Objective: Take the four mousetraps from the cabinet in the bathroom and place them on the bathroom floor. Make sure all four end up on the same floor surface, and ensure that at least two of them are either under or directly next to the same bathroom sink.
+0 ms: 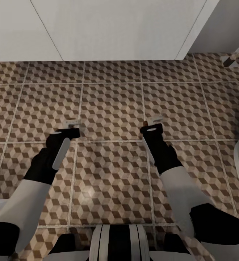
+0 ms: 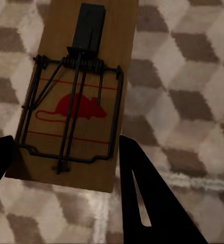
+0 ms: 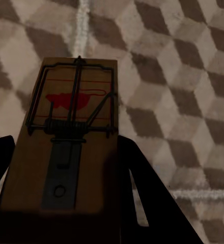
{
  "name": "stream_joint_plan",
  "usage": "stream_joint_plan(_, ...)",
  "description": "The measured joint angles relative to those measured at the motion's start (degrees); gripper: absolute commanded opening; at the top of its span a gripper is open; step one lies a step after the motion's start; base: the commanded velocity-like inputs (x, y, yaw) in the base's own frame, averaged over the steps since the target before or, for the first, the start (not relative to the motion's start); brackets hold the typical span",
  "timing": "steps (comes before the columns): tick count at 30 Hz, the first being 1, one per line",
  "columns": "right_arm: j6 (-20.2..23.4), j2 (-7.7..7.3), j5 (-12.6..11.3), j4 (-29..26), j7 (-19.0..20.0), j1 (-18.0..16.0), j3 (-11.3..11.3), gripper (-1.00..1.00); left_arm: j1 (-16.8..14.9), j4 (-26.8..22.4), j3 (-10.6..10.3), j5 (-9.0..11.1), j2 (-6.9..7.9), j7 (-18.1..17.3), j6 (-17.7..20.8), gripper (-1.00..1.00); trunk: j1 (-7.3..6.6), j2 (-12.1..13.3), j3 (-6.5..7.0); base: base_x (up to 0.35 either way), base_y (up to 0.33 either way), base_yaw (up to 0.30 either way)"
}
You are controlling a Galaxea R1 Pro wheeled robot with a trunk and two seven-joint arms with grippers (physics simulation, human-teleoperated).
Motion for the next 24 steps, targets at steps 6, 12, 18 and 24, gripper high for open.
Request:
stream_joint_plan(6,-3.42,0.0,-0.34,4.94,0.1,-3.0,-0.01,-1.0,-0.02,6.55,0.18,-0.05,-0.15,0.68,-5.59,-1.0,0.0,0.0,0.0,0.0,0.0,0.0)
stream_joint_plan(12,-12.46,0.0,-0.35,22.94,0.25,-11.9,-0.07,-1.0,-2.92,17.86,0.27,-1.3,-0.59,0.47,-9.35,-1.0,0.0,0.0,0.0,0.0,0.0,0.0)
stream_joint_plan(18,-14.01,0.0,-0.34,27.16,0.33,-14.19,-0.12,-1.0,-6.94,24.25,0.38,-1.72,-1.18,0.23,-12.5,-1.0,0.0,0.0,0.0,0.0,0.0,0.0)
stream_joint_plan(24,-18.06,0.0,-0.46,28.2,1.86,-14.35,-0.22,-1.0,-7.5,23.4,0.19,-1.69,-1.2,-0.29,-17.03,-1.0,0.0,0.0,0.0,0.0,0.0,0.0)
